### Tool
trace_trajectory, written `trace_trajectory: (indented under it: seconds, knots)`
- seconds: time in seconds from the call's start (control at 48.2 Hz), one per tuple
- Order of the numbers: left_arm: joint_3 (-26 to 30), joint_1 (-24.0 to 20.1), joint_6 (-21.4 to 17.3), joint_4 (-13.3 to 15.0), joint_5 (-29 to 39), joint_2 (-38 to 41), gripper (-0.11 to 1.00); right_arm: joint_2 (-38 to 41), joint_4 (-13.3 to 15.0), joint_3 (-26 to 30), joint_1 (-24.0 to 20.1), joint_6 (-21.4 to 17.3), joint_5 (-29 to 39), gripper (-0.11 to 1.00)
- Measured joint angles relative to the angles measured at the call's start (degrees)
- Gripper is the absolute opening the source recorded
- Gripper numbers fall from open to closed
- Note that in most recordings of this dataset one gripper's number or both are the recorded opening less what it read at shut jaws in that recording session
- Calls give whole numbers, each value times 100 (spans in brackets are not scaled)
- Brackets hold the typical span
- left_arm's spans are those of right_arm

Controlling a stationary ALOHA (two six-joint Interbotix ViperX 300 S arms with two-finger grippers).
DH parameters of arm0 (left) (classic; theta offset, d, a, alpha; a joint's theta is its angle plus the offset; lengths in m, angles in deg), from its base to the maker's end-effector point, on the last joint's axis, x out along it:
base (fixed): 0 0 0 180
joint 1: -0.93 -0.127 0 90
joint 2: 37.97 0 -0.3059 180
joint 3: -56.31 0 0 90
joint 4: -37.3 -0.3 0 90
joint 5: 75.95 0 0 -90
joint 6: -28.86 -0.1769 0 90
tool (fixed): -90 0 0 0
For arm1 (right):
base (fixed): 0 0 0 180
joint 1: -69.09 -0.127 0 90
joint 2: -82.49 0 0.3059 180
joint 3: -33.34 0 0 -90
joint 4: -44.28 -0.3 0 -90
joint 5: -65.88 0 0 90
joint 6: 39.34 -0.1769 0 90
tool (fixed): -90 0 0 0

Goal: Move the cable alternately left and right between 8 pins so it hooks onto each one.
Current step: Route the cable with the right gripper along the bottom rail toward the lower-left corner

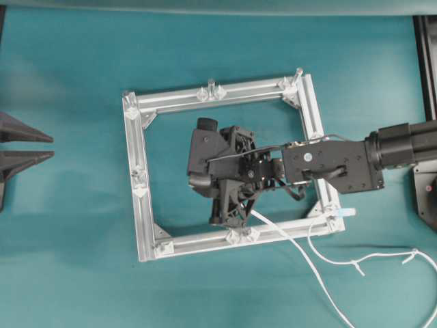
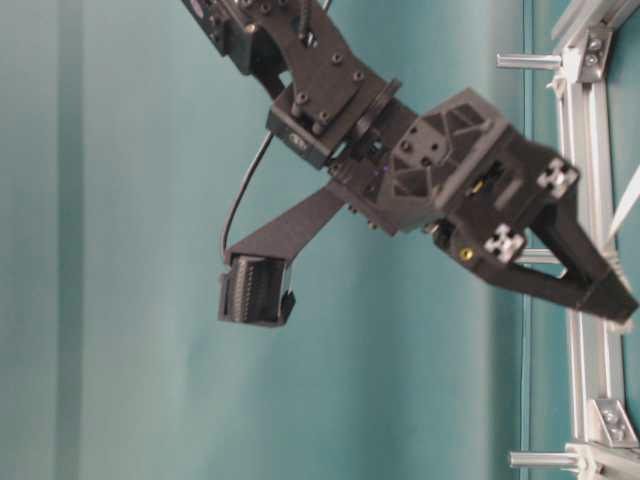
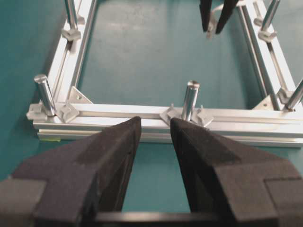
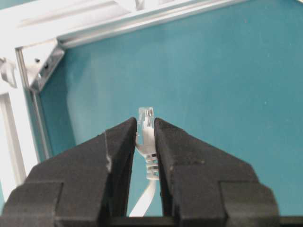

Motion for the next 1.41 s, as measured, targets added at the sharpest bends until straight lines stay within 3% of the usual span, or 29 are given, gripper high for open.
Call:
trace_trajectory:
  seconds: [0.249,0.456,0.663,0.995,1.41]
  knots:
    - [0,0,0,0,9,-9,44,44,9,35,-185,-563,-26,16]
    - [0,0,0,0,26,-18,44,290,9,220,-633,-1055,-79,16]
    - [0,0,0,0,18,-9,44,492,9,536,-1160,-1125,-35,16]
    - [0,0,0,0,26,-9,44,536,9,747,-1433,-1169,141,16]
    - [0,0,0,0,26,-18,44,914,9,1125,-1811,-1819,220,16]
